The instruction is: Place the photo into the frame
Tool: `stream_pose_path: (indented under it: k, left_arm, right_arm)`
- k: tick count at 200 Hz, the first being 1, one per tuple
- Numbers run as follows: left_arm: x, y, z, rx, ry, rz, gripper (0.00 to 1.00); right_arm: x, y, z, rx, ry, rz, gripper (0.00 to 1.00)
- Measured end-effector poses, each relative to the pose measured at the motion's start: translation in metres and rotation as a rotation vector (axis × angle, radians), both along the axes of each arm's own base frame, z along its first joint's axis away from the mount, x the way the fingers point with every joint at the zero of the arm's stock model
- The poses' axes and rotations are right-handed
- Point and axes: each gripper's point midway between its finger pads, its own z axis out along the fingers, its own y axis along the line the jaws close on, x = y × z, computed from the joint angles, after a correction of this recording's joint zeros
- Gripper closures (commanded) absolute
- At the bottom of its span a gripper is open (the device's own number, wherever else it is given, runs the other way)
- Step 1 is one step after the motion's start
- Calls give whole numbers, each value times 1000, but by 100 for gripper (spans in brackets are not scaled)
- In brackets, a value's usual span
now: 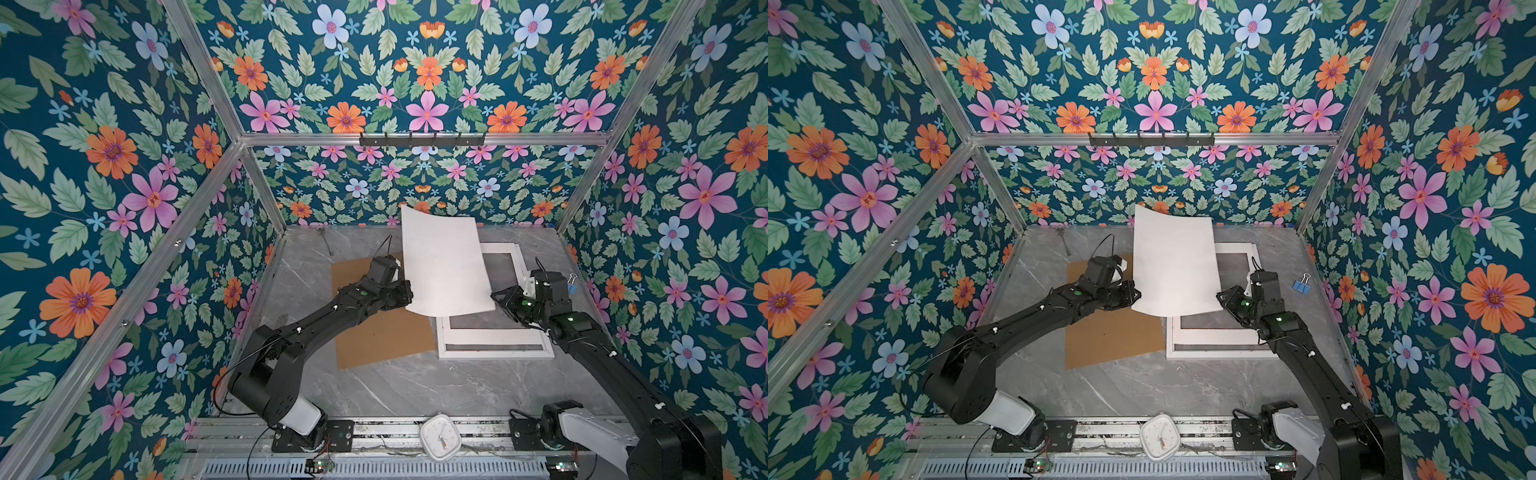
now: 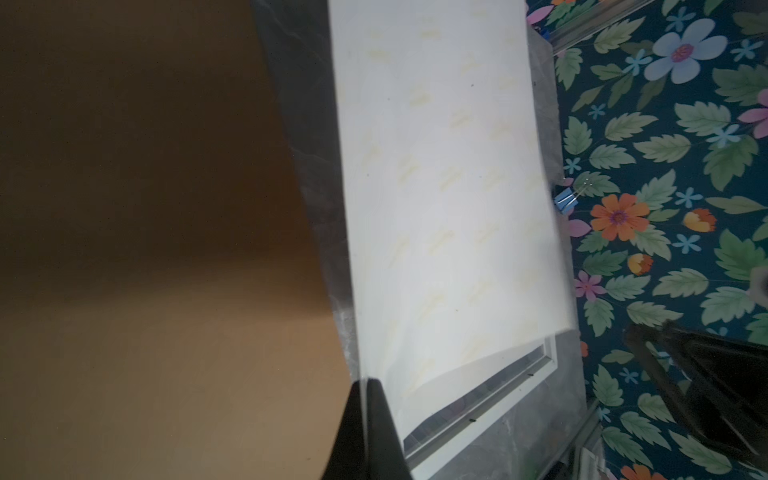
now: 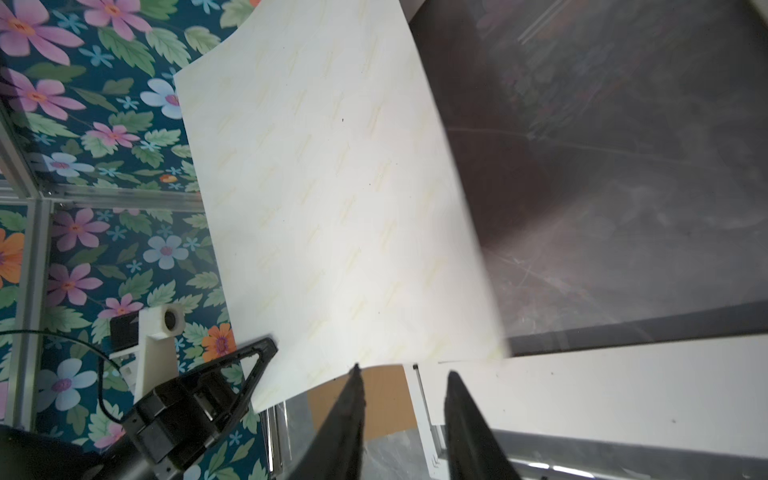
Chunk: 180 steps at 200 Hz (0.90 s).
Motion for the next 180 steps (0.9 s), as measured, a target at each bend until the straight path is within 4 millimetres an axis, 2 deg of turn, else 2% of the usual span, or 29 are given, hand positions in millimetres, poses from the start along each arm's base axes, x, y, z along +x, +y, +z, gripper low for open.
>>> stream_pose_path:
  k: [16,49,111,140,180]
  left_arm:
    - [0,12,1,31,-12,4,100]
    - [1,35,12,107,-55,9,100]
    - [-8,74,28,241,-101,26,100]
    - [-10,86,29,276,-104,39,100]
    - [-13,90,24,285,-88,40,100]
  right_arm:
    - [-2,3,-12,-3,41,30,45]
    - [0,11,-31,-24,113,101,36]
    - [24,24,-68,-77,237,226,30]
    - [23,29,-82,-107,277,272,30]
    - [18,35,-100,-170,321,321,30]
